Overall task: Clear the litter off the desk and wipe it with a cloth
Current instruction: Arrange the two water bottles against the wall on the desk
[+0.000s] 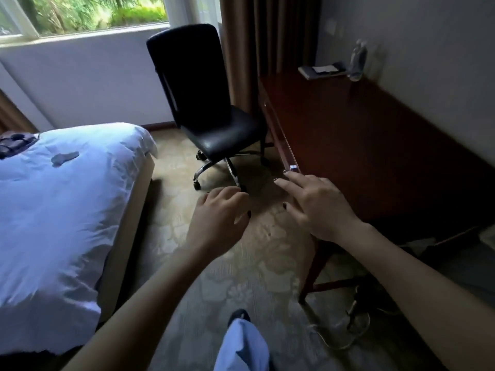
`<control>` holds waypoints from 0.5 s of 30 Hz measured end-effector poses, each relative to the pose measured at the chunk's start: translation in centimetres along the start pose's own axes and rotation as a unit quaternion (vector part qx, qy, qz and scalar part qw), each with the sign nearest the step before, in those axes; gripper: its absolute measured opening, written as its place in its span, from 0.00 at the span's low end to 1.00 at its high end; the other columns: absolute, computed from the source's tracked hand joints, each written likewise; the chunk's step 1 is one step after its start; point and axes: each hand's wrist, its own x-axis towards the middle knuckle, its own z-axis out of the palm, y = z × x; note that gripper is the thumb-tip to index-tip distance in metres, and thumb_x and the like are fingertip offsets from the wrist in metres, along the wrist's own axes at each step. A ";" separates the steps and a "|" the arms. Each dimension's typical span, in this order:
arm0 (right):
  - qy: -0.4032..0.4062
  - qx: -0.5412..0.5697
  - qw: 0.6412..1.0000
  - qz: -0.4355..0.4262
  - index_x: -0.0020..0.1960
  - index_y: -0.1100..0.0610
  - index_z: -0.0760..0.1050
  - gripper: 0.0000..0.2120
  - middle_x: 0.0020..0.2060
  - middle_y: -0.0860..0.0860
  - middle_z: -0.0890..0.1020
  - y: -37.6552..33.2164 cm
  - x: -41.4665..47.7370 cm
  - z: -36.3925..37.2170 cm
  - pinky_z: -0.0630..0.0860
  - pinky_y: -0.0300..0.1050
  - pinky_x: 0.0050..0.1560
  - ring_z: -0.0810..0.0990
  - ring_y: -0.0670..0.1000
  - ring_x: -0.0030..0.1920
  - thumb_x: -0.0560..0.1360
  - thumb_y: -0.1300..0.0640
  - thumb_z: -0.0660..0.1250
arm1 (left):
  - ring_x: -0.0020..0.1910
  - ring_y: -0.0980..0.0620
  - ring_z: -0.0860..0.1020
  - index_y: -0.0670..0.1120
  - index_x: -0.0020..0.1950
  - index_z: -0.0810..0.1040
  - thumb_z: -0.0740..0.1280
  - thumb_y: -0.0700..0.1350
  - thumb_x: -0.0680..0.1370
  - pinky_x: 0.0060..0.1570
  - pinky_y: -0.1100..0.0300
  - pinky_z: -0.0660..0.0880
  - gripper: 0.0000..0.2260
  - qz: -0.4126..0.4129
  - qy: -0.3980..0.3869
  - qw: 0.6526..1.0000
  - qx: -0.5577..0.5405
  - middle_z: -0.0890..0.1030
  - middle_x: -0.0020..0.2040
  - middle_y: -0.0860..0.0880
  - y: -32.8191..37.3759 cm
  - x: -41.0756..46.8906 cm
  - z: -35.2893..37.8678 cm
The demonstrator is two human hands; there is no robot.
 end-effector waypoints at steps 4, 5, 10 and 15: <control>-0.014 0.025 0.997 0.074 0.72 0.49 0.63 0.24 0.71 0.50 0.68 3.8 11.6 2.6 0.63 0.48 0.66 0.69 0.50 0.67 0.78 0.50 0.60 | 0.66 0.50 0.70 0.51 0.65 0.75 0.63 0.49 0.78 0.64 0.53 0.64 0.15 0.023 -0.028 0.999 0.005 0.74 0.67 0.53 -6.9 13.1 0.0; -0.017 0.031 0.995 0.089 0.73 0.49 0.63 0.24 0.71 0.50 0.68 4.8 14.0 3.0 0.62 0.48 0.67 0.69 0.50 0.67 0.78 0.50 0.60 | 0.66 0.50 0.70 0.51 0.65 0.75 0.63 0.49 0.78 0.65 0.53 0.64 0.16 0.041 -0.040 0.998 0.010 0.73 0.67 0.53 -8.0 16.3 0.1; -0.024 0.050 0.984 0.167 0.72 0.49 0.64 0.24 0.70 0.49 0.68 11.9 23.3 5.1 0.63 0.48 0.66 0.69 0.50 0.67 0.77 0.50 0.61 | 0.67 0.51 0.68 0.52 0.66 0.74 0.62 0.49 0.77 0.66 0.54 0.62 0.17 0.111 -0.074 0.991 -0.010 0.73 0.68 0.54 -10.0 32.2 1.9; -0.018 0.050 0.966 0.255 0.73 0.48 0.62 0.24 0.71 0.48 0.66 23.4 31.6 8.2 0.63 0.50 0.67 0.67 0.51 0.69 0.78 0.50 0.61 | 0.66 0.50 0.69 0.53 0.66 0.74 0.62 0.48 0.77 0.64 0.52 0.63 0.17 0.178 -0.092 0.979 -0.036 0.74 0.67 0.53 -10.1 46.8 6.6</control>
